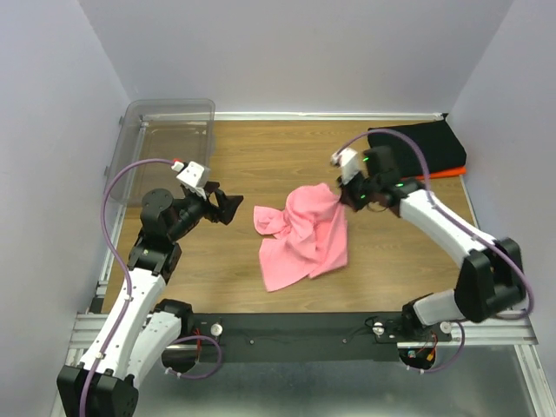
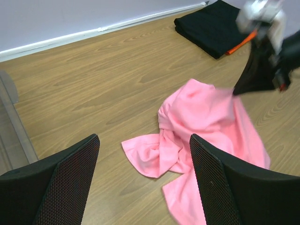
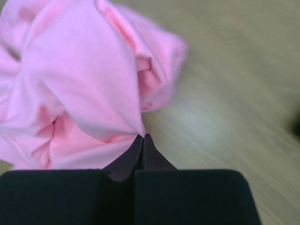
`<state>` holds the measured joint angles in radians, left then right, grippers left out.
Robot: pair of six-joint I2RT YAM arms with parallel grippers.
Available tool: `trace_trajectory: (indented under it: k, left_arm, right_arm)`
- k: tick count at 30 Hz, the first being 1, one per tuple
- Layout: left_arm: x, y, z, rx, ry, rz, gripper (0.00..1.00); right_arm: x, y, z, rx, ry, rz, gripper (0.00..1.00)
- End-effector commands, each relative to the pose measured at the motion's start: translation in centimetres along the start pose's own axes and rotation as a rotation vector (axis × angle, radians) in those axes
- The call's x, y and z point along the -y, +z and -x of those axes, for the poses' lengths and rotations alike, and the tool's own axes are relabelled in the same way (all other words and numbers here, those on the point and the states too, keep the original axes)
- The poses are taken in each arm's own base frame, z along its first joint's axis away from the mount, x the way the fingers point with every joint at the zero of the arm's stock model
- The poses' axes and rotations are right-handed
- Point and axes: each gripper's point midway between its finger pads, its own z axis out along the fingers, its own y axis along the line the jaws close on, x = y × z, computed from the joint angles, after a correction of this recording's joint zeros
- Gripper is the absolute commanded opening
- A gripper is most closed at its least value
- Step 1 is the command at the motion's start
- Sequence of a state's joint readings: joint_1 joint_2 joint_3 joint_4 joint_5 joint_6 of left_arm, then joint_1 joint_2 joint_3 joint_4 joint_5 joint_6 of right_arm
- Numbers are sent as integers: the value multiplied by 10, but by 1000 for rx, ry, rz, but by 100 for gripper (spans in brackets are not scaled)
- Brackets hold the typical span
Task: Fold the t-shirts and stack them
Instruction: Flatten the tshirt out
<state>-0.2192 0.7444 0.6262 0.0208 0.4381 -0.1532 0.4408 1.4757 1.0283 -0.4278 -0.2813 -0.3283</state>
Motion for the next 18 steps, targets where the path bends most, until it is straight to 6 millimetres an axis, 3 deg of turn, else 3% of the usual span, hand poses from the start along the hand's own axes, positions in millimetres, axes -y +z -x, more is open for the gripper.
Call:
trace_trajectory:
  k: [1,2,4,5,7,9,12,15,18]
  left_arm:
    - [0,0,-1,-5,9,3,85]
    - [1,1,-2,-8,8,0,85]
    - [0,2,-4,-18,2,3,85]
    - [0,3,-6,-23,-2,2,85]
    - [-1,4,-8,-32,-7,3,85]
    - [0,5,-10,-38,-13,-4,85]
    - [2,9,-15,-59,-33,-16,83]
    - [19,19,-26,-103,-89,-69,81]
    - [55,37,-42,-171,-160,-134,80]
  right_arm:
    - [81,-82,41,196,84,-291,1]
    - [111,-104,32,204,141,-390,1]
    - [133,-127,20,204,174,-490,1]
    - [150,-139,3,173,205,-567,1]
    - [163,-143,-31,99,239,-636,0]
    - [161,-133,-60,39,258,-622,1]
    - [149,-118,-75,24,261,-545,1]
    - [125,-105,-71,76,237,-419,1]
    - [107,-108,-52,158,191,-324,1]
